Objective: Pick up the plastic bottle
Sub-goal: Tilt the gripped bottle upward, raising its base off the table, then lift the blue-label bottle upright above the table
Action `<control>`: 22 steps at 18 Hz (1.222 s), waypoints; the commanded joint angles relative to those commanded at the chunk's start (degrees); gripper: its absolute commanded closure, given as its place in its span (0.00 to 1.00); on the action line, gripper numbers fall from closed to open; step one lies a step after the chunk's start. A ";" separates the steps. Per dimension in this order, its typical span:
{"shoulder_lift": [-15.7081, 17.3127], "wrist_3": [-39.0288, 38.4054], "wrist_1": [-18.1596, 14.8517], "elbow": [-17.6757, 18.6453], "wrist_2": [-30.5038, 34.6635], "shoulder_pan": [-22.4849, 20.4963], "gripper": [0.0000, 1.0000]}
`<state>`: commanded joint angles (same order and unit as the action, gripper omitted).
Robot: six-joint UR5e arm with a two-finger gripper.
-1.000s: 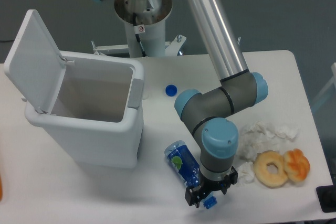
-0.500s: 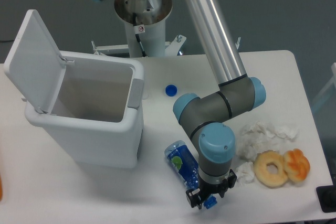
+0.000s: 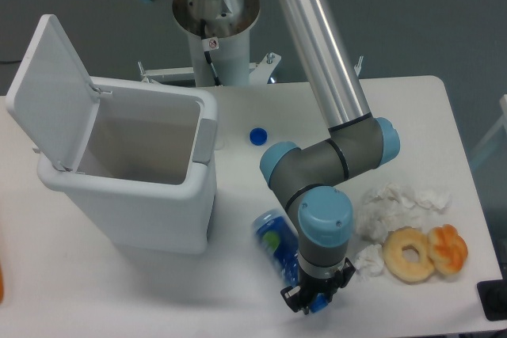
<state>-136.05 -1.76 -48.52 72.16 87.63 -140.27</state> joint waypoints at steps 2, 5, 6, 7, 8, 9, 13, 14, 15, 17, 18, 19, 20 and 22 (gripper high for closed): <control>0.09 0.00 0.00 0.00 0.09 0.00 0.88; 0.53 0.09 0.00 0.09 0.26 0.09 0.91; 0.88 0.09 0.00 0.09 0.26 0.09 0.91; 1.05 0.26 0.09 0.09 0.26 0.09 0.91; 1.40 0.35 0.09 -0.09 0.26 0.00 0.91; 1.84 0.44 0.09 -0.09 0.26 0.09 0.91; 4.74 4.29 0.00 0.35 0.09 -0.09 0.91; 5.36 6.48 0.00 0.53 0.09 -0.17 0.90; 5.88 9.03 0.00 0.53 0.09 -0.26 0.90; 7.02 14.39 0.00 0.79 0.09 -0.35 0.90; 8.08 18.24 -0.09 1.57 0.35 -0.61 0.91; 8.78 21.33 -0.09 2.45 0.26 -0.79 0.91; 9.83 24.84 -0.09 3.33 0.26 -1.40 0.91; 11.07 30.74 -0.26 3.87 1.66 -1.67 0.92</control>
<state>-124.99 28.98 -48.78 76.02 89.29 -141.94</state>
